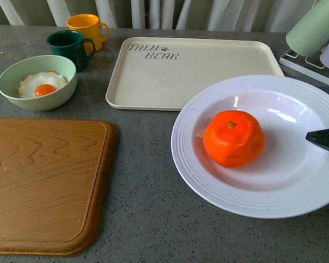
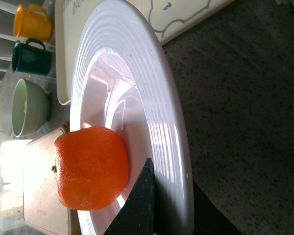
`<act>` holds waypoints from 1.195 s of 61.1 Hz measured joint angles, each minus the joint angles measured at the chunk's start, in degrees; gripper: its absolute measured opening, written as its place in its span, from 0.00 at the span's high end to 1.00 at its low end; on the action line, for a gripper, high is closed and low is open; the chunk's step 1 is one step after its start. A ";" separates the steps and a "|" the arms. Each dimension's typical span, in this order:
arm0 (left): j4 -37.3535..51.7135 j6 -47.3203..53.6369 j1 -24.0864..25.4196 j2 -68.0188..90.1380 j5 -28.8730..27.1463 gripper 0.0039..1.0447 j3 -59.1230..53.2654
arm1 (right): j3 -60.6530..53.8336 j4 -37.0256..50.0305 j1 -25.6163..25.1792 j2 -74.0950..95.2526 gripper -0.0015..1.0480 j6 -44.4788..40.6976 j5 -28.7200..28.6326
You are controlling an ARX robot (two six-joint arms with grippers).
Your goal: Place orange and plate with both arms
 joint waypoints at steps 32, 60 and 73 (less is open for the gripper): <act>0.00 -0.02 0.00 0.00 0.00 0.08 0.00 | 19.12 9.53 7.93 15.87 0.97 8.94 2.43; 0.00 0.00 0.00 0.00 0.00 0.08 0.00 | 37.94 8.83 9.90 33.94 0.97 16.39 6.25; 0.00 -0.02 0.00 0.00 0.00 0.08 0.00 | 43.34 6.78 10.54 37.77 0.97 17.92 7.15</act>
